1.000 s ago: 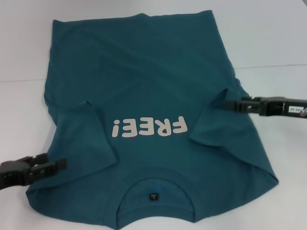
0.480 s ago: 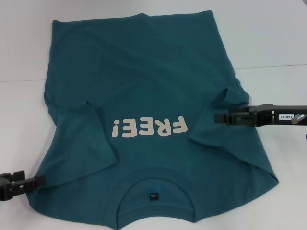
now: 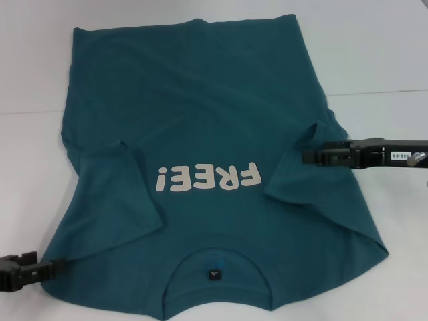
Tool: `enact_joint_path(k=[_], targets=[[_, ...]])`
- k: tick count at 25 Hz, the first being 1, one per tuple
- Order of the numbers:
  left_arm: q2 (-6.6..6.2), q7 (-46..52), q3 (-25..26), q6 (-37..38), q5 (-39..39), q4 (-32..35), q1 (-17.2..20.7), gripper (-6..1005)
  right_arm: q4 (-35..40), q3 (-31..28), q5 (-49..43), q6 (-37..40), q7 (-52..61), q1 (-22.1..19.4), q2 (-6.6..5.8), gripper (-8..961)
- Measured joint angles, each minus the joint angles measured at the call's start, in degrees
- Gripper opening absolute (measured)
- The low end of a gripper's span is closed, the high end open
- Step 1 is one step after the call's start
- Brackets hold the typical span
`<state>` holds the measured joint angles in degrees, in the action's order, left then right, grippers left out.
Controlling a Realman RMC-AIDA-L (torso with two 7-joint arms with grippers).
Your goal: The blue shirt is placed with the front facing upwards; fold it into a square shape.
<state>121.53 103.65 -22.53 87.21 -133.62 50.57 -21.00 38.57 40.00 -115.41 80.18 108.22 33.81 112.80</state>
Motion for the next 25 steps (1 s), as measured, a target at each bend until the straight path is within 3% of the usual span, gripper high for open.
enact_joint_path(k=[16, 25], targets=[[0.49, 0.2, -1.6, -0.1, -1.4, -0.3, 0.3, 875, 0.2, -1.0, 0.0, -0.3, 0.0, 0.0, -0.31, 913], [0.48, 1.0, -3.7, -1.7, -1.6, 0.1, -0.2, 761, 0.5, -1.8, 1.0, 0.2, 0.0, -0.5, -0.06, 912]])
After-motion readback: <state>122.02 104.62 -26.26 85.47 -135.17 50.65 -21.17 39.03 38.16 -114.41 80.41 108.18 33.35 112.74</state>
